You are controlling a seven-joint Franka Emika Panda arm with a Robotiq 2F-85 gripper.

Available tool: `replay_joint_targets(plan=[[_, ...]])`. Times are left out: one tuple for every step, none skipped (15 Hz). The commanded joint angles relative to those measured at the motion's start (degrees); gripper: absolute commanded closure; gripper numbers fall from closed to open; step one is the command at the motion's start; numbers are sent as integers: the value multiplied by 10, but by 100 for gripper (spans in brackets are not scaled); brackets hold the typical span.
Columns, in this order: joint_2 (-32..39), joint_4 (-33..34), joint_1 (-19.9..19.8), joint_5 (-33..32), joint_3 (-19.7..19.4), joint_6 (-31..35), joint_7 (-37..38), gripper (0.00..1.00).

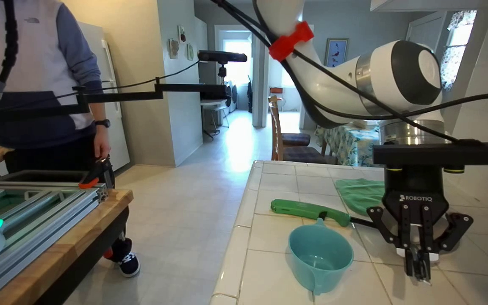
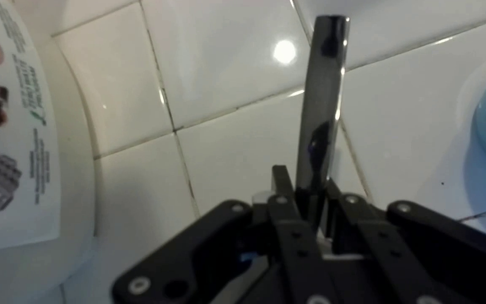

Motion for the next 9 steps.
replay_joint_targets(plan=[[13, 22, 9, 16, -7, 1, -5, 95], [13, 22, 10, 15, -8, 3, -4, 95], [13, 22, 9, 16, -7, 6, -5, 73], [13, 21, 8, 17, -6, 8, -6, 55], [14, 22, 9, 16, -8, 11, -4, 50], [15, 21, 7, 17, -6, 20, -7, 42], [16, 20, 5, 19, -4, 27, -9, 35], [17, 20, 5, 19, -5, 32, -10, 27], [19, 20, 6, 19, -6, 40, -8, 20]])
